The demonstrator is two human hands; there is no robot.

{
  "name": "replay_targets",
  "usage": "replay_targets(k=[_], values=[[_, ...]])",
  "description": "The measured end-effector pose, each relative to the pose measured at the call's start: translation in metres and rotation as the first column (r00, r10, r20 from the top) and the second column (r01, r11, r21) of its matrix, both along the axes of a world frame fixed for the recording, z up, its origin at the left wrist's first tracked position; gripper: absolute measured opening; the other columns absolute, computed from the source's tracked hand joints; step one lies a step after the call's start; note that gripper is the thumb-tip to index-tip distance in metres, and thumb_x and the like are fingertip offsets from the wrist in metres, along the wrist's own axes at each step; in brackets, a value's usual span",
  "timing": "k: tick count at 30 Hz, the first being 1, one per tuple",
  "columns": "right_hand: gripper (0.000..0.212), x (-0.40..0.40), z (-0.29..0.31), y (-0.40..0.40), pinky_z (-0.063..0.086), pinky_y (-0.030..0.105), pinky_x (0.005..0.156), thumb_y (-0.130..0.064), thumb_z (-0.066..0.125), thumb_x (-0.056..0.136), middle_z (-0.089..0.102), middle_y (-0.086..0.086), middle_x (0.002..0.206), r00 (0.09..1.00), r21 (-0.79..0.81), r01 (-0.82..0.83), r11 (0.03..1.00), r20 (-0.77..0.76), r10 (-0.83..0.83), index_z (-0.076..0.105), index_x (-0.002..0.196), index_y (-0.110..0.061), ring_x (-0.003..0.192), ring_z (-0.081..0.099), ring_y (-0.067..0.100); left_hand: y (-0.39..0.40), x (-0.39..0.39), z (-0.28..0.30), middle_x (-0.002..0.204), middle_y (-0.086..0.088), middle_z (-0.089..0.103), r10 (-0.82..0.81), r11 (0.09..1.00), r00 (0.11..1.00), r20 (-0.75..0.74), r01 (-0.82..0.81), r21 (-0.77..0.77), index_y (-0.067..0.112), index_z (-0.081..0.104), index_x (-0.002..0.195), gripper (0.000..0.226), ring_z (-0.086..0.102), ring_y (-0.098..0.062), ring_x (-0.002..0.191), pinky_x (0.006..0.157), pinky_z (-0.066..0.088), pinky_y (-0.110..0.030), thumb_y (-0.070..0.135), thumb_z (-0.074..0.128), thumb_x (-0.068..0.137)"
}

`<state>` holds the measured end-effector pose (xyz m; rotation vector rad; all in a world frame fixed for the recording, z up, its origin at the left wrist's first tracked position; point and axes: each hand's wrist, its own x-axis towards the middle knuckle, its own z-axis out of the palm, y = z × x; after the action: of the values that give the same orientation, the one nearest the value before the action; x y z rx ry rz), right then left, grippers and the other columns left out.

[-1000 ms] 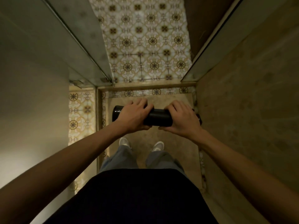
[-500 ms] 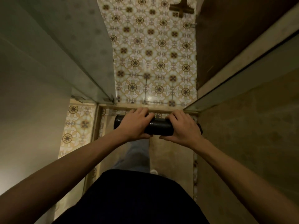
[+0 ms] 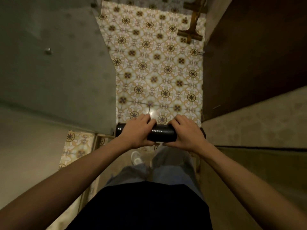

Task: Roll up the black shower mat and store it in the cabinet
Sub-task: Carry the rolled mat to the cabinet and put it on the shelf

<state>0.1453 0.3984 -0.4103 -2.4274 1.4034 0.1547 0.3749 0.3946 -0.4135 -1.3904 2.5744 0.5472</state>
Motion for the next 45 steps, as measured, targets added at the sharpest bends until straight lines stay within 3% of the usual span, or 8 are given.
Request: replay_targets(k=[6,14,22,29,37,45], values=[[0.071,-0.020,-0.012,-0.104,0.049,0.037,0.073,-0.074,0.069,0.069,0.055,0.003,0.106,0.999,0.064,-0.016,0.998,0.029,0.014,0.059,0.112,-0.018,0.093,0.053,0.021,-0.102,-0.017,-0.006,0.118,-0.002,0.050,0.001,0.999,1.000,0.009,-0.002,0.037,0.021,0.048,0.123,0.066,0.050,-0.022,0.108,0.083,0.047,-0.040,0.063,0.065,0.074],[0.076,-0.058,-0.055,-0.316,0.047,0.035,0.085,-0.076,0.069,0.068,0.052,-0.001,0.113,0.997,0.236,-0.079,0.969,0.010,0.079,0.055,0.120,-0.024,0.102,0.050,0.019,-0.293,-0.064,-0.049,0.120,-0.006,0.048,0.062,0.989,0.996,0.059,-0.070,0.130,0.017,0.046,0.127,0.073,0.047,-0.025,0.111,0.084,0.047,-0.041,0.063,0.066,0.075],[0.075,-0.075,-0.044,-0.487,0.049,0.038,0.086,-0.077,0.069,0.068,0.051,-0.001,0.112,0.986,0.205,-0.166,0.965,0.002,0.169,0.055,0.118,-0.023,0.104,0.050,0.019,-0.442,-0.082,-0.044,0.118,-0.007,0.049,0.155,0.982,0.988,0.021,-0.156,0.108,0.017,0.048,0.122,0.070,0.048,-0.025,0.109,0.082,0.046,-0.041,0.063,0.067,0.073],[0.073,-0.033,-0.058,-0.634,0.048,0.034,0.082,-0.076,0.069,0.068,0.052,-0.002,0.110,0.963,0.181,-0.265,0.947,0.002,0.269,0.058,0.116,-0.022,0.102,0.051,0.018,-0.567,-0.041,-0.060,0.115,-0.004,0.052,0.271,0.957,0.962,-0.013,-0.268,0.111,0.019,0.050,0.120,0.065,0.051,-0.023,0.106,0.078,0.047,-0.039,0.063,0.066,0.075],[0.075,0.047,-0.063,-0.813,0.049,0.039,0.087,-0.075,0.069,0.068,0.052,0.002,0.111,0.924,0.252,-0.367,0.895,-0.013,0.383,0.056,0.117,-0.020,0.105,0.052,0.022,-0.721,0.028,-0.067,0.120,-0.006,0.049,0.353,0.922,0.935,0.032,-0.353,0.160,0.019,0.046,0.124,0.071,0.048,-0.025,0.111,0.079,0.045,-0.039,0.065,0.067,0.074],[0.076,0.140,-0.061,-0.952,0.050,0.039,0.082,-0.075,0.070,0.067,0.053,0.003,0.108,0.852,0.257,-0.504,0.825,-0.009,0.523,0.057,0.114,-0.018,0.100,0.053,0.024,-0.828,0.105,-0.063,0.117,-0.003,0.049,0.516,0.840,0.857,0.011,-0.508,0.191,0.021,0.047,0.122,0.069,0.049,-0.022,0.106,0.073,0.042,-0.034,0.065,0.067,0.073]])
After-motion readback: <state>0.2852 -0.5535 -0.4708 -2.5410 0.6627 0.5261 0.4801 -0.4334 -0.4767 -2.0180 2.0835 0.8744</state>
